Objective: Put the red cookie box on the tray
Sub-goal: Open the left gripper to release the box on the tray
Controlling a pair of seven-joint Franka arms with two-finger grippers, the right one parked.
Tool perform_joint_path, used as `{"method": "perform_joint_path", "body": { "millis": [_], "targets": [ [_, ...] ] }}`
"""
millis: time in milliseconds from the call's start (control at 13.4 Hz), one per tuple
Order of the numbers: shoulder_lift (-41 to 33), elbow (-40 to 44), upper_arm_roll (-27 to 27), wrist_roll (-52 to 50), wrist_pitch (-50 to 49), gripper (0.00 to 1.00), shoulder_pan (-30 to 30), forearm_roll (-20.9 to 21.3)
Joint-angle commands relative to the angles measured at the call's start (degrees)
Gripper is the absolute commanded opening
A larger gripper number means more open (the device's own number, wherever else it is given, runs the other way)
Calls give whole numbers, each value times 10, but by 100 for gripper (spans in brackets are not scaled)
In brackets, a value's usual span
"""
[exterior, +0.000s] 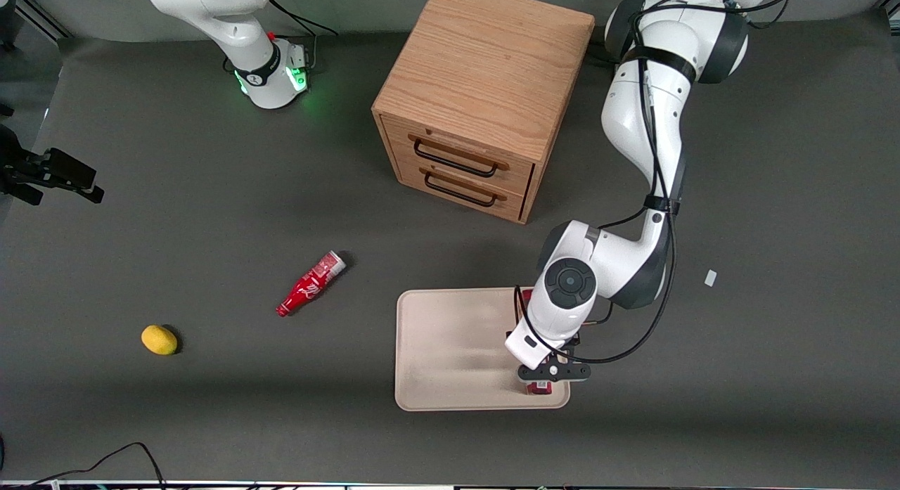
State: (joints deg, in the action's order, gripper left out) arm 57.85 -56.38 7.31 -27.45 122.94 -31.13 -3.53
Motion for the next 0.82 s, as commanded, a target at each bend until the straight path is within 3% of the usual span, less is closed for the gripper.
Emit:
{"method": "perform_joint_path", "body": {
  "millis": [0, 448, 746],
  "targets": [
    [0, 4, 5, -9, 2, 100, -5, 6],
    [-5, 4, 5, -9, -7, 100, -5, 5],
    [-72, 13, 6, 1, -147, 100, 2, 5]
  ]
}}
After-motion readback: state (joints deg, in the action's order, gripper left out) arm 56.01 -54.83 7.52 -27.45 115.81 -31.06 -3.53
